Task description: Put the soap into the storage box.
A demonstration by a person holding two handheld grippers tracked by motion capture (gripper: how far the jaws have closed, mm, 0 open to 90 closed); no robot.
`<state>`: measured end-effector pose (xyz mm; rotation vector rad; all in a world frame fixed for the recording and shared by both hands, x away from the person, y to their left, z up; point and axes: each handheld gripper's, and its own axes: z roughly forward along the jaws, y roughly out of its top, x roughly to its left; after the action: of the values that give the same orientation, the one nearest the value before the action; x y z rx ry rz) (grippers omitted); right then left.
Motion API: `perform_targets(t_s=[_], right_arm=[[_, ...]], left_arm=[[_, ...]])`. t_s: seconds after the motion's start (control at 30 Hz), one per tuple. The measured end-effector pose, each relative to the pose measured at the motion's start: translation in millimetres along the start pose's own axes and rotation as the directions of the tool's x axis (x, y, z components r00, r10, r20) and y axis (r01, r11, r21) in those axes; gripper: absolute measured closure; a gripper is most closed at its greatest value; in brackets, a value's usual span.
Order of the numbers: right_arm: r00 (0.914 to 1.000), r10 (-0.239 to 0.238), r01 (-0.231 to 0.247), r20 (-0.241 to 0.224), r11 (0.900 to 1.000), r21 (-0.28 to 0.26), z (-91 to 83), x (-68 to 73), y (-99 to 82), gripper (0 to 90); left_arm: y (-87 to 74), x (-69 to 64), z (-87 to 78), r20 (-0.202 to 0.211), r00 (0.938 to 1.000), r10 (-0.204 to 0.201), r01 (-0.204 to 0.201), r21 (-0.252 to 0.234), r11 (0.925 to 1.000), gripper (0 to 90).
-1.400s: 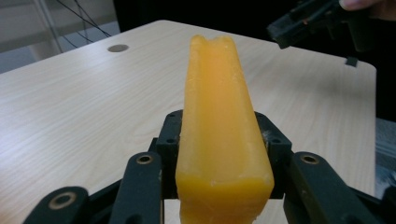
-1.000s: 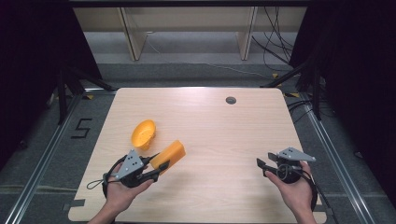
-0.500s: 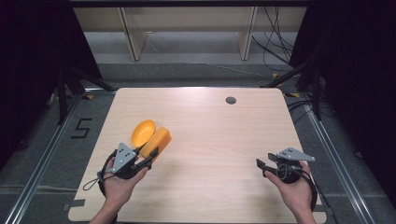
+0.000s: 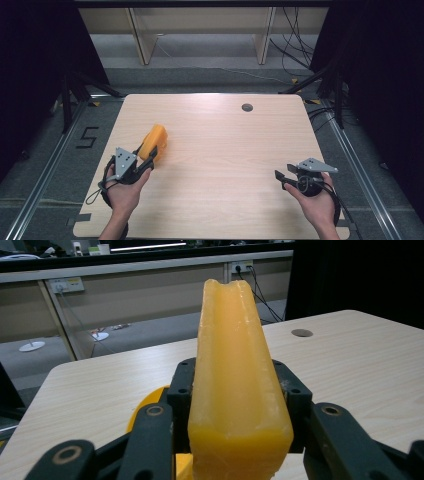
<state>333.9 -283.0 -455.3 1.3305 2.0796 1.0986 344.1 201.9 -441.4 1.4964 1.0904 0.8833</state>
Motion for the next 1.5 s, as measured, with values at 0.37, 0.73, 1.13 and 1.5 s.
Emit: perform_targets(t_s=[0.37,0.73,1.13,1.5], right_arm=[[0.9988,0.044,-0.044,-0.022,0.9989,0.019,2.5,1.5,-2.6,45.2],[0.9994,0.033,-0.033,-0.011,0.9994,0.012,3.9,2.1,-2.2,45.0],[0.9996,0.007,-0.007,-0.026,0.9999,0.012,4.6,0.8,-1.8,44.7],[0.9995,0.010,-0.010,-0.030,0.9999,0.010,4.6,1.2,-1.8,44.4]], left_arm=[[2.2,10.1,4.4,-0.073,0.9956,-0.059,0.055,-0.057,0.9969,60.6],[9.5,18.5,18.3,-0.109,0.9919,-0.065,0.058,-0.074,0.9956,60.6],[7.7,22.3,33.9,-0.125,0.9893,-0.075,0.066,-0.071,0.9952,60.6],[-5.6,25.3,49.2,-0.135,0.9879,-0.077,0.073,-0.038,0.9966,60.6]])
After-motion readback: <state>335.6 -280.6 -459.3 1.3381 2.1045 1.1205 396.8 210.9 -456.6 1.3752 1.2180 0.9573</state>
